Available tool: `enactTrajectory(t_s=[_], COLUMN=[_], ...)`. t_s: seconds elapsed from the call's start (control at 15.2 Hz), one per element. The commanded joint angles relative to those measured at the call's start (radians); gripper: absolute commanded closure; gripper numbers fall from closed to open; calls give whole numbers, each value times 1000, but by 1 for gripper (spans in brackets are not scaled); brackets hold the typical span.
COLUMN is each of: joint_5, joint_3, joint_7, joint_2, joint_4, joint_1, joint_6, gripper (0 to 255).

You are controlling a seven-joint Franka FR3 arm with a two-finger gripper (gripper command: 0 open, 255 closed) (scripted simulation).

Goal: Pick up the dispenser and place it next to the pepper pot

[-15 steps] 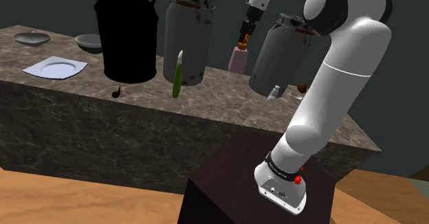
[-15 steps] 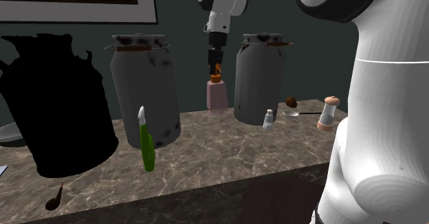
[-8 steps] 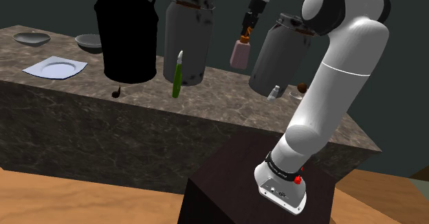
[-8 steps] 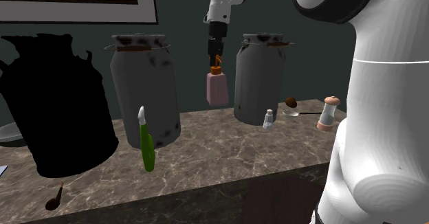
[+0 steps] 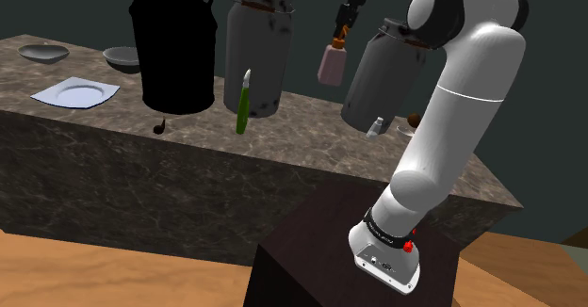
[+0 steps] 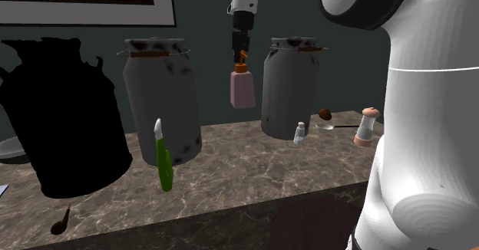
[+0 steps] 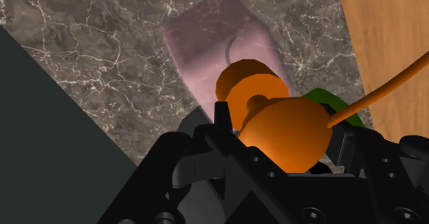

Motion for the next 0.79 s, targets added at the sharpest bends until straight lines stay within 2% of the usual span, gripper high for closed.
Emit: enactTrajectory(t_s=[0.0,0.73], joint_5=[12,95], joint_3=[-3,-11], joint_7=[-1,-3], joint_2=[20,135], joint_4=[53,351], joint_1=[-11,-93], joint_6=[-38,-241], gripper=[255,255])
